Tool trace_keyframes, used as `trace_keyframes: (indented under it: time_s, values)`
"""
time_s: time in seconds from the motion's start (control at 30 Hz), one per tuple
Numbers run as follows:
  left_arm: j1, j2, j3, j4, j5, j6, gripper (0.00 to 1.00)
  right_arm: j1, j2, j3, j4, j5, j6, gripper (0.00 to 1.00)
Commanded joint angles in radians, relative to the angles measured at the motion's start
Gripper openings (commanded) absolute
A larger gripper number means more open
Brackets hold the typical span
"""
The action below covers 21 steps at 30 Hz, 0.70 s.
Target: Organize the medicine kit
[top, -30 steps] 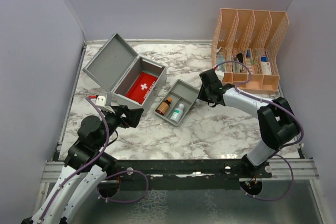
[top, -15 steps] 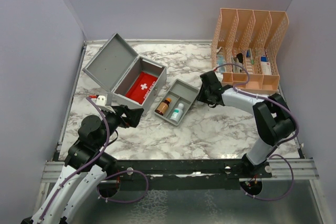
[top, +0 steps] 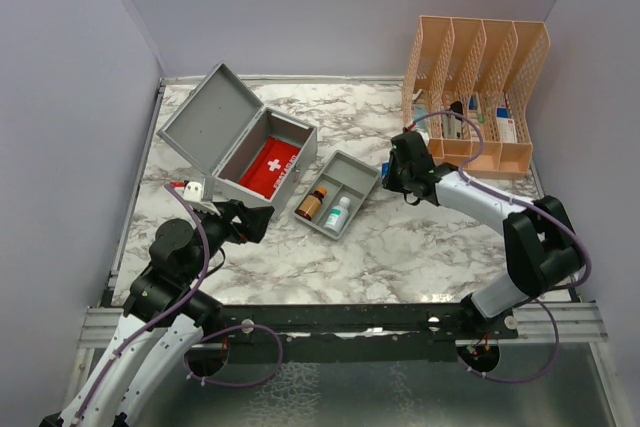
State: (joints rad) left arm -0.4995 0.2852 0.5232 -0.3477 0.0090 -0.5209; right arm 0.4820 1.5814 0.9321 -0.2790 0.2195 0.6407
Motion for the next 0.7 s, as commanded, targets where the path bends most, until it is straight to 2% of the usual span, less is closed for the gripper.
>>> trace_keyframes:
  time_s: [0.0,0.17,0.27,0.57,0.67]
  values:
    - [-0.002,0.006,0.003,0.013,-0.009,0.003,0.88,-0.007,-0.070,0.018,0.087,-0.101,-0.261,0.18]
    - [-0.002,0.019,0.004,0.016,0.001,0.006,0.87,-0.005,-0.079,0.046,0.196,-0.336,-0.485,0.19]
    - [-0.002,0.024,0.004,0.016,0.005,0.007,0.88,-0.005,-0.077,0.075,0.233,-0.414,-0.602,0.20]
    - [-0.002,0.038,0.003,0.020,0.013,0.003,0.88,-0.005,0.019,0.190,0.191,-0.444,-0.890,0.22]
    - [-0.002,0.057,0.007,0.020,0.018,0.005,0.88,0.007,0.033,0.181,0.207,-0.467,-0.993,0.22]
